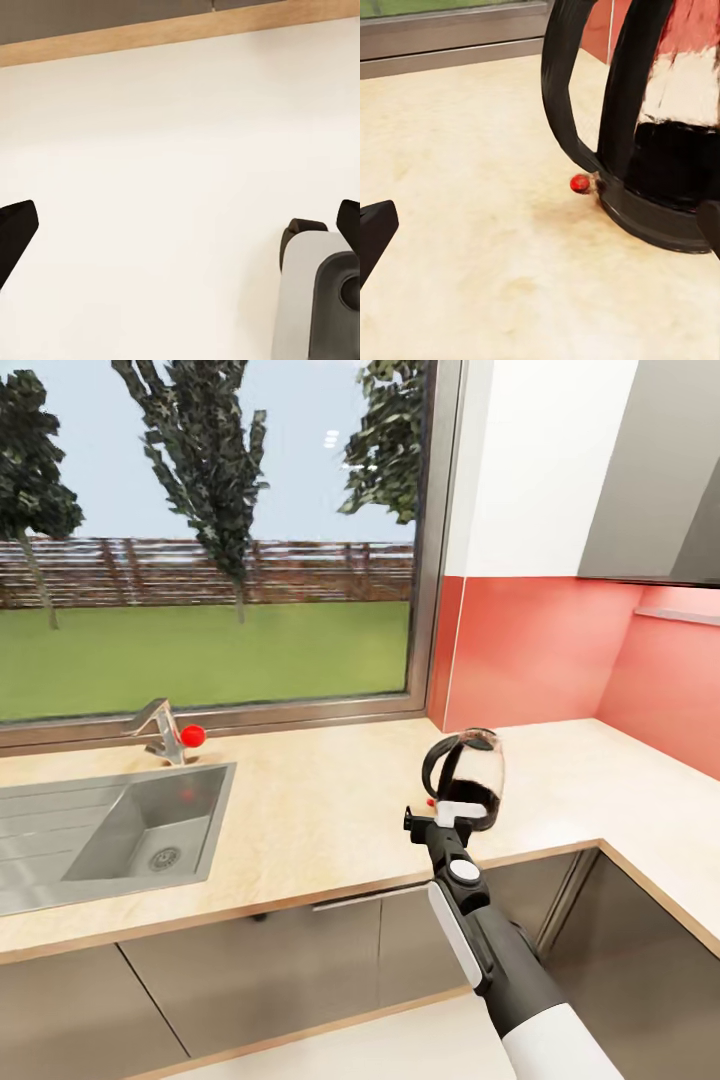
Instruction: Set up a coffee station on the kitchen countertop: keep the coffee maker on the countertop, move the bottle of coffee from the kitchen shelf to the counter next to the coffee maker, place a paper coffee filter on top of the coffee maker, put the saucer next to the coffee maker with the coffee cup on the saucer, and place the electric kettle next to the coffee maker.
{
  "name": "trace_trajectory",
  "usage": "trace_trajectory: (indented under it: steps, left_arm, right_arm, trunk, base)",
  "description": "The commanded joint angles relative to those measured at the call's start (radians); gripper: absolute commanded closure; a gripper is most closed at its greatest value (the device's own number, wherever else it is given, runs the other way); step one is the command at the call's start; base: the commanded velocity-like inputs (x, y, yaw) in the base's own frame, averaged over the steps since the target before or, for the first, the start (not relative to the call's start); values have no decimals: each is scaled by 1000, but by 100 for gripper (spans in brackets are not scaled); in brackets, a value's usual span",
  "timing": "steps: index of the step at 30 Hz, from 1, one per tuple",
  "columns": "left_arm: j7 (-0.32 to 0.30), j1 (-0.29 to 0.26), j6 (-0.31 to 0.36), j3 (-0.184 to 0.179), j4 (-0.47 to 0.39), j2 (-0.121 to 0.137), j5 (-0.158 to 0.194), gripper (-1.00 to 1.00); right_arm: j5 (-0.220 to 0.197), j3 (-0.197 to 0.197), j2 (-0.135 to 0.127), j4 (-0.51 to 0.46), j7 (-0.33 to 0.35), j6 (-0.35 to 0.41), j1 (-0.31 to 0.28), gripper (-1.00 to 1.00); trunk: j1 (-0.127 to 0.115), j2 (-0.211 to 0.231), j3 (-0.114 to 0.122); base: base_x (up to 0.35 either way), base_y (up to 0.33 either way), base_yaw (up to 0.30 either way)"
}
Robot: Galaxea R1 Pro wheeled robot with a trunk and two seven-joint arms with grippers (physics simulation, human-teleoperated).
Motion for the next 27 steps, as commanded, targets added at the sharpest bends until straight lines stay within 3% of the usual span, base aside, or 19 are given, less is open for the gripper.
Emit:
trace_trajectory:
  steps: [1,17,27]
  left_arm:
    - [-10,1,1,7,-2,-1,5,-100]
    - [-8,1,1,3,-2,-11,4,-100]
    - [-8,1,0,2,-3,-14,4,-100]
  right_arm:
    - [-8,2,0,-1,-8,4,-1,-100]
    - [-8,2,0,1,-8,4,-1,-100]
    - [-8,1,0,0,-9,4,-1,-100]
  trunk:
    - [0,-1,-1]
    - [0,-1,-1]
    - [0,-1,-1]
  base:
    - [49,0,0]
    - [13,0,0]
    - [185,-25,0]
